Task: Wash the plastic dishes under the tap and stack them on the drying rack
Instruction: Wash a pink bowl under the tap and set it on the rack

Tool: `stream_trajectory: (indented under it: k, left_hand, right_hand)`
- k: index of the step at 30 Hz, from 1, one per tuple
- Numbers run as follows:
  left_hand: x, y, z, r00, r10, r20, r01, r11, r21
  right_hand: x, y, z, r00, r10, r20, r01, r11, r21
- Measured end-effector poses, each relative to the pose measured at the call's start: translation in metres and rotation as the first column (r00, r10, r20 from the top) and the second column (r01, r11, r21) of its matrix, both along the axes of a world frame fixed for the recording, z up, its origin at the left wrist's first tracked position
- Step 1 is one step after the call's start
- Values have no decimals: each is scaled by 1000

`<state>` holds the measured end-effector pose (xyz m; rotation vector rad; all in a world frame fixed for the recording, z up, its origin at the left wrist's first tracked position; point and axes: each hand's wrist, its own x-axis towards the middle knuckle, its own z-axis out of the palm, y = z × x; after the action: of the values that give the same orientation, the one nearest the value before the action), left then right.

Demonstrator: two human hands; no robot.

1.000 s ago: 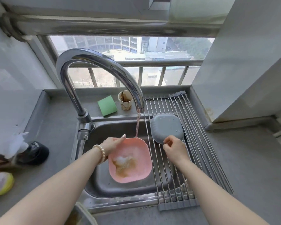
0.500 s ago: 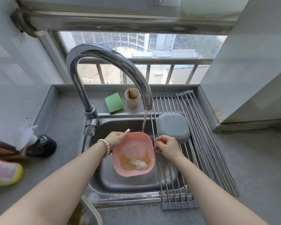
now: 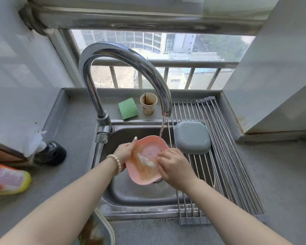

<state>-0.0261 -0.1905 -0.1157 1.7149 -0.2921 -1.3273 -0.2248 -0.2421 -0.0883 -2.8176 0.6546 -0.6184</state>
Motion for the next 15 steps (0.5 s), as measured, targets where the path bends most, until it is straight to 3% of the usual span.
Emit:
stream_trajectory:
  k: [5, 7, 9, 10, 12, 15]
  left_hand:
    - [0, -3, 3, 999, 33, 22, -33, 999, 28]
    - [-3, -4, 6, 998, 51, 27, -52, 998, 45]
    - [-11, -5, 5, 996, 78, -35, -77, 997, 21]
    - [-18, -5, 4, 992, 93, -89, -94, 995, -9]
    - [-30, -4, 3, 976, 84, -200, -98, 993, -64]
    - [-32, 0, -1, 962, 148, -230, -172, 981, -88]
  right_hand:
    - [5, -2, 2, 944, -93, -318, 125, 989, 83]
    - [16, 0, 14, 844, -69, -532, 189, 966, 175]
    - [33, 5, 21, 700, -103, -707, 284, 948, 142]
    - [43, 8, 20, 657, -105, -747, 321, 935, 152]
    - [59, 12, 16, 678, -70, -731, 345, 909, 233]
    - [62, 16, 12, 737, 149, -659, 169, 904, 393]
